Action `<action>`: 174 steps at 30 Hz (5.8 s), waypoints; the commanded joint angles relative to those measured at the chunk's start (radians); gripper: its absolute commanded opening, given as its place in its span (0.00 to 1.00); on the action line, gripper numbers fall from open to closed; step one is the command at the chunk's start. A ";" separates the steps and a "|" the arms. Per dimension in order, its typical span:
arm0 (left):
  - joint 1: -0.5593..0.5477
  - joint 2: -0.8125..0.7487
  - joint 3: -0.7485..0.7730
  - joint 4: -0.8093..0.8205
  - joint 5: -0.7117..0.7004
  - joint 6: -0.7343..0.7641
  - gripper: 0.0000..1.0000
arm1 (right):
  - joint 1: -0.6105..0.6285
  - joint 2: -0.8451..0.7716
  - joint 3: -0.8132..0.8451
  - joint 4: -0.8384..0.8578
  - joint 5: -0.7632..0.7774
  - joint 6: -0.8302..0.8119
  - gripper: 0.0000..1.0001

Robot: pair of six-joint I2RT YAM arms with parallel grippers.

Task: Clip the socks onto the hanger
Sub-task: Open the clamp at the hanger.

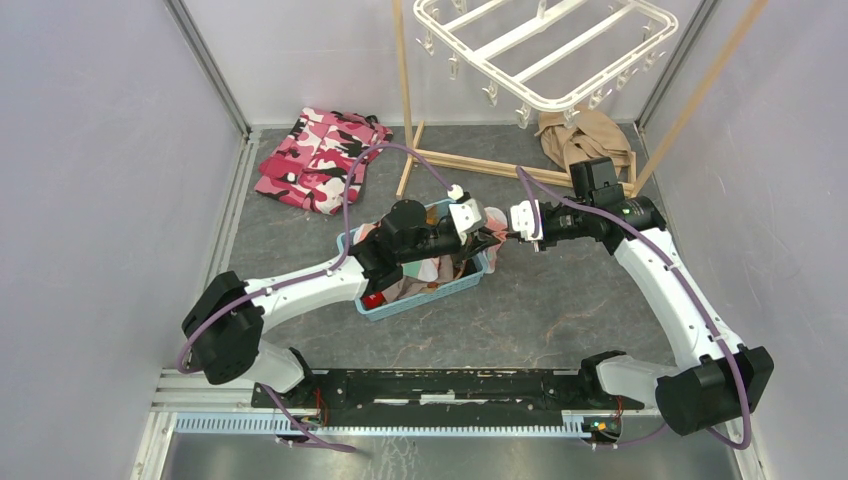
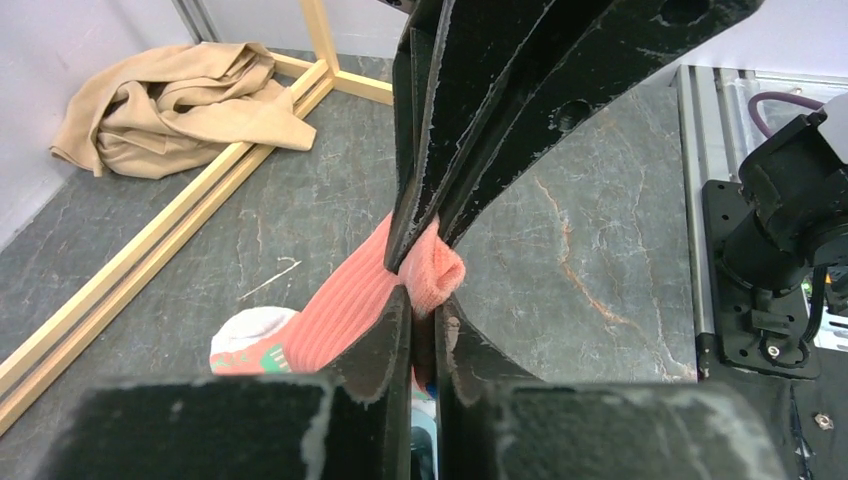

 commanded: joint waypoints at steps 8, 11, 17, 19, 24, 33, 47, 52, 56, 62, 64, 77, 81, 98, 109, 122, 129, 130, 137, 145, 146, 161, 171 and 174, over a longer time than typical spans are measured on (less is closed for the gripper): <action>0.007 -0.072 -0.039 0.034 -0.010 0.012 0.04 | -0.015 -0.040 0.078 -0.005 0.075 0.089 0.55; 0.011 -0.098 -0.066 0.041 -0.026 0.001 0.03 | -0.044 -0.076 0.098 -0.002 0.042 0.116 0.59; 0.011 -0.117 -0.094 0.073 -0.063 -0.017 0.02 | -0.097 -0.117 0.053 0.148 -0.066 0.396 0.57; 0.011 -0.116 -0.092 0.085 -0.066 -0.015 0.02 | -0.102 -0.125 0.016 0.241 -0.069 0.520 0.53; 0.011 -0.112 -0.089 0.113 -0.055 -0.015 0.02 | -0.103 -0.111 -0.005 0.251 -0.076 0.533 0.43; 0.011 -0.107 -0.089 0.145 -0.040 -0.037 0.03 | -0.074 -0.106 -0.056 0.172 -0.051 0.396 0.43; 0.011 -0.097 -0.076 0.115 -0.006 -0.030 0.03 | -0.059 -0.076 -0.006 0.188 -0.085 0.419 0.43; 0.011 -0.103 -0.078 0.093 -0.005 -0.019 0.03 | -0.060 -0.074 0.003 0.211 -0.085 0.448 0.43; 0.011 -0.105 -0.081 0.087 0.001 -0.017 0.03 | -0.060 -0.069 0.005 0.235 -0.078 0.477 0.42; 0.011 -0.108 -0.076 0.087 0.009 -0.018 0.03 | -0.060 -0.065 -0.017 0.243 -0.041 0.481 0.36; 0.011 -0.108 -0.073 0.087 0.013 -0.018 0.03 | -0.059 -0.066 -0.022 0.245 -0.039 0.477 0.33; 0.010 -0.102 -0.072 0.087 0.024 -0.017 0.03 | -0.059 -0.070 -0.016 0.238 -0.022 0.467 0.35; 0.011 -0.102 -0.071 0.088 0.028 -0.017 0.03 | -0.053 -0.072 -0.019 0.241 -0.013 0.468 0.35; 0.011 -0.084 -0.065 0.095 0.053 -0.016 0.03 | -0.031 -0.077 -0.010 0.203 0.008 0.403 0.36; 0.011 -0.079 -0.049 0.099 0.026 -0.011 0.03 | 0.031 -0.070 -0.025 0.072 0.031 0.210 0.32; 0.018 -0.073 -0.065 0.100 -0.009 -0.023 0.06 | 0.049 -0.086 0.018 0.156 0.125 0.311 0.00; 0.020 -0.106 -0.097 0.080 -0.003 0.008 0.43 | 0.028 -0.066 0.065 0.190 0.123 0.368 0.00; 0.020 -0.107 -0.097 0.078 -0.009 0.010 0.46 | 0.029 -0.066 0.063 0.189 0.111 0.368 0.00; 0.020 -0.101 -0.086 0.102 -0.033 0.005 0.57 | 0.029 -0.068 0.059 0.162 0.086 0.343 0.00; 0.020 -0.078 -0.064 0.146 -0.021 -0.035 0.61 | 0.029 -0.075 0.056 0.133 0.056 0.306 0.00; 0.020 -0.075 -0.062 0.147 -0.020 -0.038 0.56 | 0.030 -0.076 0.056 0.132 0.056 0.304 0.00; 0.020 -0.060 -0.049 0.133 0.013 -0.031 0.02 | -0.024 -0.064 0.101 0.205 0.054 0.434 0.35; 0.020 -0.136 -0.076 0.114 -0.117 0.075 0.02 | -0.135 -0.079 0.121 0.293 -0.005 0.599 0.65; 0.019 -0.148 -0.071 0.108 -0.145 0.100 0.02 | -0.134 -0.093 0.081 0.366 -0.040 0.721 0.64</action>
